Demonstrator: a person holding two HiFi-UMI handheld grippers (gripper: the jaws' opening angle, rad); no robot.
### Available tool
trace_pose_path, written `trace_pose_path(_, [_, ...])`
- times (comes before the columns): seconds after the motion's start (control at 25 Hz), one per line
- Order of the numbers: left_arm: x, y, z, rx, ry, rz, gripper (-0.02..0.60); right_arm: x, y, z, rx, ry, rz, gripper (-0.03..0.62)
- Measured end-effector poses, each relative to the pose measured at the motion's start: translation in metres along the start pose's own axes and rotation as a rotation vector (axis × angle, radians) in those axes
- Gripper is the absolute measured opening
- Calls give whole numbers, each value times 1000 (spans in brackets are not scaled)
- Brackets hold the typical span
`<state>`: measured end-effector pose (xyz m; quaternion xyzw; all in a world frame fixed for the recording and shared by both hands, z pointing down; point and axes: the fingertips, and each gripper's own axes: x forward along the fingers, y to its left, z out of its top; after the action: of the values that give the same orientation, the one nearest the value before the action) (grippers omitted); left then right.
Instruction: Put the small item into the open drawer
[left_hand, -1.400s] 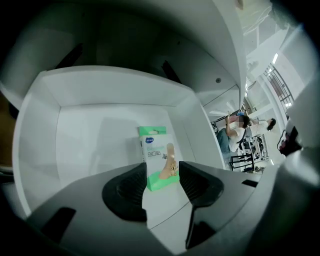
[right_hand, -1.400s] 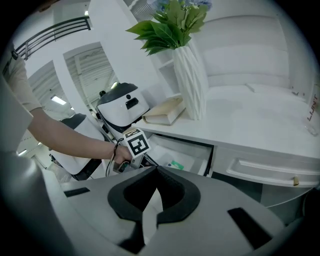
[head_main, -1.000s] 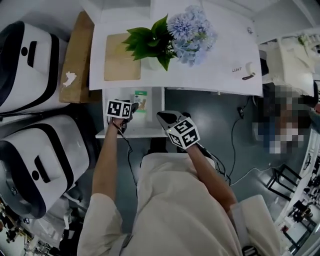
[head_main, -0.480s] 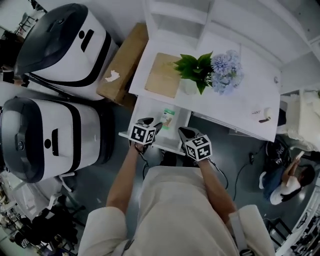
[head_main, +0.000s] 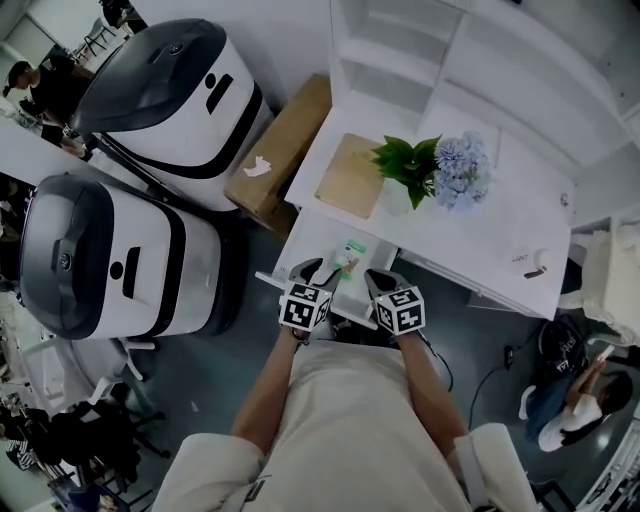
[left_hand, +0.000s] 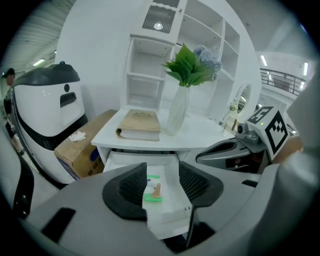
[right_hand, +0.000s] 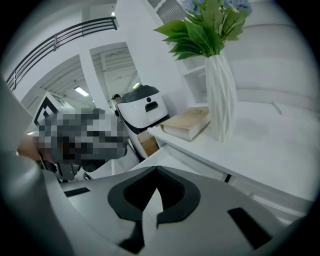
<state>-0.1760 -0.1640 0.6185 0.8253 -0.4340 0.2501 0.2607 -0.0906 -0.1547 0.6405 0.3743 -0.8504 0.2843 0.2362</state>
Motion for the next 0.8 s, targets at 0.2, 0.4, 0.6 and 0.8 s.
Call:
trace_pose_path(0.2, [1, -7, -5, -8, -68, -11, 198, -8, -10, -1, 18, -25, -33, 26])
trace_pose_path(0.4, [3, -12, -19, -26, -64, -25, 126, -15, -23, -10, 42, -21, -59, 26])
trace_pose_path(0.6, [0, -5, -28, -79, -70, -27, 47, -12, -21, -11, 37, -12, -53, 26])
trace_pose_path(0.8, [-6, 3, -32, -91, -75, -1, 17, -4, -12, -13, 16, 3, -27, 26])
